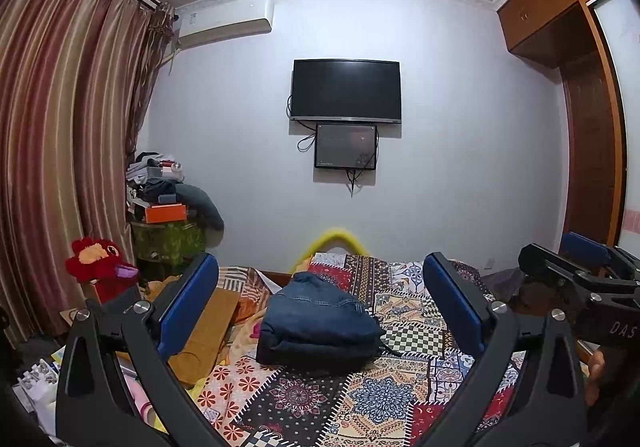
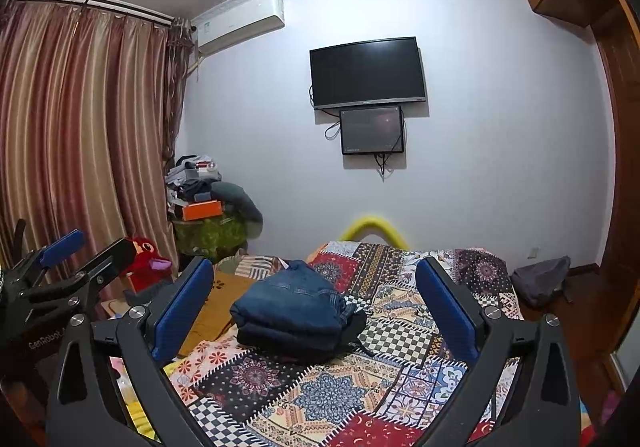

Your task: Fold large clothes

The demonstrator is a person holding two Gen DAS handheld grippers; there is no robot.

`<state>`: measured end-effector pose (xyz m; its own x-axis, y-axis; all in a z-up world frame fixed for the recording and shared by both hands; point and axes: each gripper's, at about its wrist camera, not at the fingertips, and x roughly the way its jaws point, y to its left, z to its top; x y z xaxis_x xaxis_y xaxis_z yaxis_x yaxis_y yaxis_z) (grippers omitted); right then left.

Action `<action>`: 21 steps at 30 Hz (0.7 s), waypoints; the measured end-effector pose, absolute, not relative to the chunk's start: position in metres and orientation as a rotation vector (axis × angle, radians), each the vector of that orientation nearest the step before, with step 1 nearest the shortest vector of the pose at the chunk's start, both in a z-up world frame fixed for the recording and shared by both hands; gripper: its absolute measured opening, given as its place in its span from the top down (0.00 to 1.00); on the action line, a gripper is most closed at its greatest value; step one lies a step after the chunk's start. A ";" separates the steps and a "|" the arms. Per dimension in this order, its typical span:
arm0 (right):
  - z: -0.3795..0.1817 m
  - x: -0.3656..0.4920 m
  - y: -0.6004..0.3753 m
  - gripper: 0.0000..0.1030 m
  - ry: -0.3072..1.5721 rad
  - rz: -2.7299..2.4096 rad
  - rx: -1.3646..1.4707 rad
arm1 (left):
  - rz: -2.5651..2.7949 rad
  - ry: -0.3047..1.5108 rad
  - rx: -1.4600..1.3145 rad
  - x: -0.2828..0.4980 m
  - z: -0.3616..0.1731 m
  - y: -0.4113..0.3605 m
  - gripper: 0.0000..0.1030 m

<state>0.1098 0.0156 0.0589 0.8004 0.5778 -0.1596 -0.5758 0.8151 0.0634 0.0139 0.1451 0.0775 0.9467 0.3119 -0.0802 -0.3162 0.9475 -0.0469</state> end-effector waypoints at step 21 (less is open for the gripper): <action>0.059 0.110 0.015 0.02 0.192 0.618 0.002 | 0.313 0.086 -0.052 0.019 0.076 0.143 0.00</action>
<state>0.1101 0.0152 0.0594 0.7977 0.5759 -0.1787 -0.5756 0.8156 0.0592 0.0191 0.1429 0.0761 0.9479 0.3048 -0.0925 -0.3092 0.9502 -0.0374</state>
